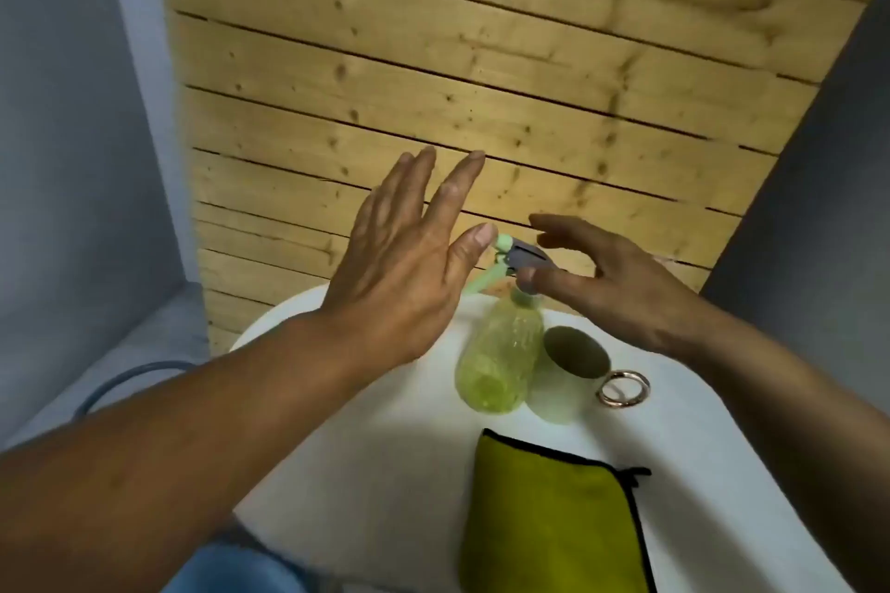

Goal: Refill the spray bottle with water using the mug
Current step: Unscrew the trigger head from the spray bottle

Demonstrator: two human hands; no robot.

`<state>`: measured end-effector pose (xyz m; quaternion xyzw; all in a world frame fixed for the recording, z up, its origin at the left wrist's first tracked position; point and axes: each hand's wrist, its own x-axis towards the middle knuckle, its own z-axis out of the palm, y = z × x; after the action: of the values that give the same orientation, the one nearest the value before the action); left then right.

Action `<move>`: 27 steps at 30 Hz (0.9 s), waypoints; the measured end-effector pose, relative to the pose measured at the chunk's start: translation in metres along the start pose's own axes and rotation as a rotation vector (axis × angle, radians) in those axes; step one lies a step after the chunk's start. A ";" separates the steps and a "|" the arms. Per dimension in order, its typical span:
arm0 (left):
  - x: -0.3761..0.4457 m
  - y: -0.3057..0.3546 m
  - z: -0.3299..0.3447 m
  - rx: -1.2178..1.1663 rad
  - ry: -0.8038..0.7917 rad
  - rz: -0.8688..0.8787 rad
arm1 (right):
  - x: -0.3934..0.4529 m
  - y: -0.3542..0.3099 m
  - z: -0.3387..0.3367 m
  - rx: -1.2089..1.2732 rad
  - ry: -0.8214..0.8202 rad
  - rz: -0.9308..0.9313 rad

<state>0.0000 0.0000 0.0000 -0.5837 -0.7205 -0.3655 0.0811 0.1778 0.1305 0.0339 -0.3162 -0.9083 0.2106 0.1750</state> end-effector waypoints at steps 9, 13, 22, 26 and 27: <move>-0.062 -0.002 -0.021 -0.038 -0.091 -0.204 | 0.010 0.005 0.003 0.072 -0.095 0.050; -0.085 -0.002 -0.026 -0.101 -0.067 -0.273 | 0.009 0.003 0.002 0.108 -0.102 0.071; -0.113 0.002 -0.018 -0.310 -0.202 -0.404 | -0.002 -0.044 -0.015 0.381 0.020 0.021; -0.125 0.002 -0.024 -0.405 -0.157 -0.478 | -0.011 -0.085 -0.018 0.531 0.027 -0.012; -0.128 0.001 -0.027 -0.426 -0.135 -0.483 | -0.013 -0.093 -0.018 0.551 0.032 -0.021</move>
<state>0.0312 -0.1164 -0.0497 -0.4226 -0.7493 -0.4771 -0.1799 0.1489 0.0607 0.0927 -0.2504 -0.8173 0.4428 0.2707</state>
